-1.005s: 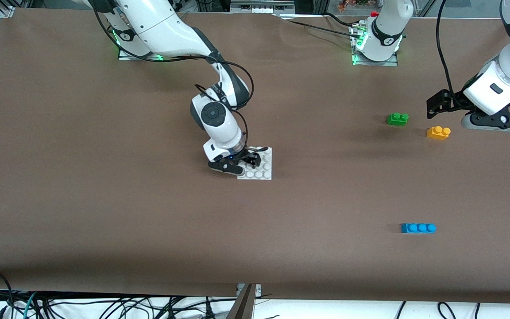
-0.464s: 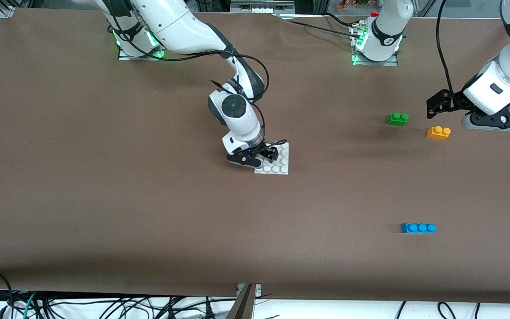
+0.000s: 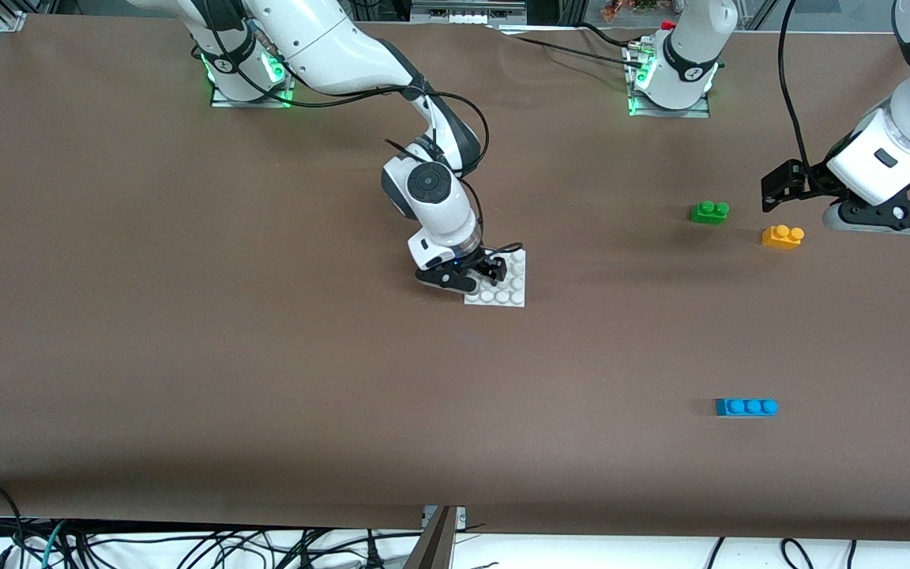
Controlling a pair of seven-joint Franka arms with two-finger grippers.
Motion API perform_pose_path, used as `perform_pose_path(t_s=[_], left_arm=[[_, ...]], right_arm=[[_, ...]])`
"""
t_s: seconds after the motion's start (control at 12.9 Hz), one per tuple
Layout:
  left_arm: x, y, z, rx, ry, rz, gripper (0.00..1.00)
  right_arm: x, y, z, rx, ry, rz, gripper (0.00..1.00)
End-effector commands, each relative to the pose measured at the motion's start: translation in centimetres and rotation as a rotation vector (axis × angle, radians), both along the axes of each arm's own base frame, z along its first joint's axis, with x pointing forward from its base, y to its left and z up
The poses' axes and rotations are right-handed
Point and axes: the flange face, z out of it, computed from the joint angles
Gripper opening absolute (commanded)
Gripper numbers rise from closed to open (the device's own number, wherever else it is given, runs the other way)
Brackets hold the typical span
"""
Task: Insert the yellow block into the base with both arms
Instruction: 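Slide the white base plate with the right gripper toward the table middle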
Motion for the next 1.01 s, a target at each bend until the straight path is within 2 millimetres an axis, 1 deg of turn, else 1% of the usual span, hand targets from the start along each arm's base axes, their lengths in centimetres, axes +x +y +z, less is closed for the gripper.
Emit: perform_pose_path(t_s=[0.0,0.15,0.39,0.46,0.54,0.62,0.7,0.93], left_arm=[[-0.4,0.0,0.2,-0.028,0.005,0.000,1.00],[-0.4,0.0,0.2,-0.028,0.005,0.000,1.00],[-0.4,0.0,0.2,-0.030,0.005,0.000,1.00],[-0.4,0.0,0.2,-0.030,0.005,0.000,1.00],[-0.4,0.0,0.2,-0.030,0.005,-0.002,1.00],[-0.4,0.1,0.2,-0.030,0.005,0.001,1.00],[-0.4,0.0,0.2,-0.028,0.007,0.000,1.00],[-0.5,0.1,0.1,-0.028,0.014,0.001,1.00]], right_arm=[[0.4,0.7,-0.4,0.014,-0.013,-0.014,0.78],[0.9,0.5,0.4,0.021,-0.017,-0.021,0.81],[1.4,0.5,1.4,0.034,-0.019,-0.029,0.85],[1.6,0.4,2.0,0.040,-0.022,-0.031,0.85],[2.0,0.0,2.5,0.039,-0.021,-0.036,0.88],[2.6,-0.3,3.3,0.046,-0.025,-0.044,0.96],[3.9,-1.4,4.6,0.056,-0.038,-0.057,0.99],[5.4,-3.2,6.5,0.039,-0.017,-0.066,0.99]])
